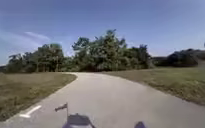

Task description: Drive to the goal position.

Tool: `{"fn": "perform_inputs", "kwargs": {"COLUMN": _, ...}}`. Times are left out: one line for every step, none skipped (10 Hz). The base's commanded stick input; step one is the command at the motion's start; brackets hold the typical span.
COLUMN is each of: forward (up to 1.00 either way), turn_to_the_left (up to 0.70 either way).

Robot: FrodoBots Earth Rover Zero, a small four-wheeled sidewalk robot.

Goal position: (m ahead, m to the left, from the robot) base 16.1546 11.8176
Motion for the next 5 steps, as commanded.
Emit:
{"fn": "perform_inputs", "kwargs": {"forward": 1.0, "turn_to_the_left": 0.02}}
{"fn": "perform_inputs", "kwargs": {"forward": 1.0, "turn_to_the_left": 0.02}}
{"fn": "perform_inputs", "kwargs": {"forward": 1.0, "turn_to_the_left": 0.04}}
{"fn": "perform_inputs", "kwargs": {"forward": 1.0, "turn_to_the_left": 0.05}}
{"fn": "perform_inputs", "kwargs": {"forward": 1.0, "turn_to_the_left": 0.11}}
